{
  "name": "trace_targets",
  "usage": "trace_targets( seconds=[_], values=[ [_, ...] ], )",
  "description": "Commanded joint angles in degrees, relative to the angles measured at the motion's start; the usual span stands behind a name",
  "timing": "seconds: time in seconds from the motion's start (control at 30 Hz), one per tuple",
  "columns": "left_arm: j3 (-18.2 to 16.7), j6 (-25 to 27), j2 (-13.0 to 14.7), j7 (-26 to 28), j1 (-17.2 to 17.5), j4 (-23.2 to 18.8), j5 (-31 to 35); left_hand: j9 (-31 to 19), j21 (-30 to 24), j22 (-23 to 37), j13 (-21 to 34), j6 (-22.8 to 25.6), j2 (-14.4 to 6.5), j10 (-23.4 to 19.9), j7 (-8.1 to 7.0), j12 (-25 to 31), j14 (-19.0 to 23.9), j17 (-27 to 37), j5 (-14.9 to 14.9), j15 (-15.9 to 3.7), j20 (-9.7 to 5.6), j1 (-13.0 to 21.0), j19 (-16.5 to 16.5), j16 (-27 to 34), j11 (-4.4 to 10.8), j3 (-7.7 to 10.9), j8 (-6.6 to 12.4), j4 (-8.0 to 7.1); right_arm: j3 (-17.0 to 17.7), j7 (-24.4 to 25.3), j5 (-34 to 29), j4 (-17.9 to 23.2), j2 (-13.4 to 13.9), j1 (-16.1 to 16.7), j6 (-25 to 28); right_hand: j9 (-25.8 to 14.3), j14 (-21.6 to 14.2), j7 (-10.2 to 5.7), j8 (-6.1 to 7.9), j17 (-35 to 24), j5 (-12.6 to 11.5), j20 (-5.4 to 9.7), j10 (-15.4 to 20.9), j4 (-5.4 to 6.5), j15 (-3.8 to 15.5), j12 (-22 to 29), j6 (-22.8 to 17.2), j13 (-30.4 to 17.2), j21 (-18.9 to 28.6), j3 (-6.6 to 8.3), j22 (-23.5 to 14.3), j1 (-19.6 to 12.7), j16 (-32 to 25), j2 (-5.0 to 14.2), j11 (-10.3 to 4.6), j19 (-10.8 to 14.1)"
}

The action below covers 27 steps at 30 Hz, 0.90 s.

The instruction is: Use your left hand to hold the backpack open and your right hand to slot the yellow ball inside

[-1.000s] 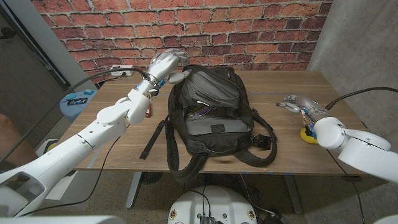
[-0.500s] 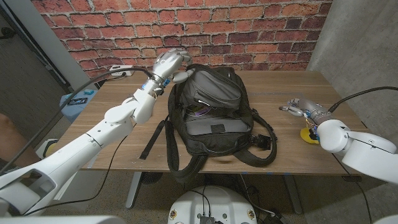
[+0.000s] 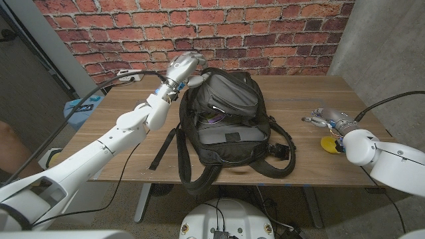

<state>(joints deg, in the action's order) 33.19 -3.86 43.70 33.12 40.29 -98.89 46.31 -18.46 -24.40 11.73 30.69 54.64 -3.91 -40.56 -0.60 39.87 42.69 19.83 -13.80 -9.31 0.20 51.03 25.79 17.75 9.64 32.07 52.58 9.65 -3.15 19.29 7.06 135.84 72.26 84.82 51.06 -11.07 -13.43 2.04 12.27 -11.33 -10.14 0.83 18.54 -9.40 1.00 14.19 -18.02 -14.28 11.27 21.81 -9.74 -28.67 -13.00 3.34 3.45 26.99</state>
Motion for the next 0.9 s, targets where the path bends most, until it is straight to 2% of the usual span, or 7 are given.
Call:
trace_targets(
  seconds=[0.03,0.2,0.37,0.6,0.77,0.9],
  values=[
    [0.99,-1.3,0.05,-0.84,-1.14,1.01,-0.59,-0.23,-0.46,0.15,0.27,-0.01,-0.1,-1.13,0.23,0.33,0.3,0.36,-0.32,0.07,0.14,0.79,0.31,0.03,1.12,-0.07,0.23,-0.13,1.84,-2.17,-0.7,1.05,3.07,2.24,3.33,-0.26,-0.31,0.73,-0.04,-0.2,-0.12,-0.81,-0.01,0.1,-0.49,0.03,-0.2,-0.33,0.36,-0.64,-0.13,-0.24,-0.16,-1.01,0.75,0.56],
    [0.8,-1.04,-0.01,-0.63,-1.11,0.85,-0.66,-0.14,-0.56,0.16,0.22,-0.13,-0.08,-1.08,0.22,0.25,0.36,0.42,-0.41,-0.11,0.05,0.84,0.3,-0.04,1.13,-0.06,0.21,-0.14,3.47,-3.6,-0.66,1.51,4.3,3.98,4.93,-0.28,-0.32,0.82,-0.05,-0.19,0.02,-0.88,-0.07,0.05,-0.55,-0.02,-0.22,-0.39,0.32,-0.94,-0.12,-0.15,-0.1,-1.59,0.81,0.59],
    [0.78,-0.94,0.04,-0.8,-1.15,0.8,-0.74,-0.19,-0.68,0.16,0.28,-0.2,-0.1,-1.05,0.16,0.23,0.35,0.58,-0.49,-0.05,-0.03,0.89,0.37,-0.05,1.19,-0.12,0.3,-0.17,6.04,-4.95,-1.18,1.79,4.96,7.04,6.43,-0.3,-0.37,0.89,-0.03,-0.15,0.08,-0.94,0.04,-0.07,-0.54,0.01,-0.31,-0.46,0.29,-1.14,-0.12,-0.24,-0.04,-2.13,0.85,0.65],
    [0.92,-1.03,0.11,-1.05,-1.31,0.69,-0.61,-0.01,-0.79,0.16,0.24,-0.13,-0.02,-1.2,0.14,0.2,0.39,0.59,-0.63,-0.05,-0.06,0.91,0.31,-0.23,1.14,-0.07,0.33,-0.18,10.62,-7.25,-3.37,1.4,3.71,12.34,6.66,-0.33,-0.59,0.74,0.1,-0.09,0.04,-0.93,0.31,-0.4,-0.34,0.09,-0.64,-0.56,0.36,-1.17,-0.11,-0.88,-0.01,-2.68,0.65,1.04],
    [0.98,-0.98,-0.01,-1.32,-1.3,0.54,-0.69,-0.08,-0.88,0.16,0.27,-0.22,-0.02,-1.05,0.24,0.12,0.43,0.72,-0.67,-0.08,-0.08,0.93,0.28,-0.24,1.2,-0.14,0.42,-0.22,12.43,-8.57,-5.23,0.69,1.67,14.37,5.83,-0.35,-0.68,0.7,0.12,-0.06,0.01,-0.86,0.4,-0.54,-0.26,0.11,-0.7,-0.62,0.36,-1.16,-0.11,-1.3,0.03,-2.99,0.56,1.19],
    [1.11,-1.21,0.14,-1.34,-1.38,0.45,-0.37,-0.07,-0.93,0.16,0.34,-0.21,0.01,-1.06,0.09,0.14,0.48,0.72,-0.73,-0.15,-0.07,0.93,0.26,-0.32,1.23,-0.11,0.47,-0.23,13.13,-10.36,-6.53,0.19,1.29,15.23,5.71,-0.36,-0.74,0.68,0.13,-0.05,-0.01,-0.82,0.4,-0.61,-0.26,0.1,-0.73,-0.67,0.33,-1.19,-0.11,-1.54,0.06,-3.24,0.51,1.22]
  ],
)
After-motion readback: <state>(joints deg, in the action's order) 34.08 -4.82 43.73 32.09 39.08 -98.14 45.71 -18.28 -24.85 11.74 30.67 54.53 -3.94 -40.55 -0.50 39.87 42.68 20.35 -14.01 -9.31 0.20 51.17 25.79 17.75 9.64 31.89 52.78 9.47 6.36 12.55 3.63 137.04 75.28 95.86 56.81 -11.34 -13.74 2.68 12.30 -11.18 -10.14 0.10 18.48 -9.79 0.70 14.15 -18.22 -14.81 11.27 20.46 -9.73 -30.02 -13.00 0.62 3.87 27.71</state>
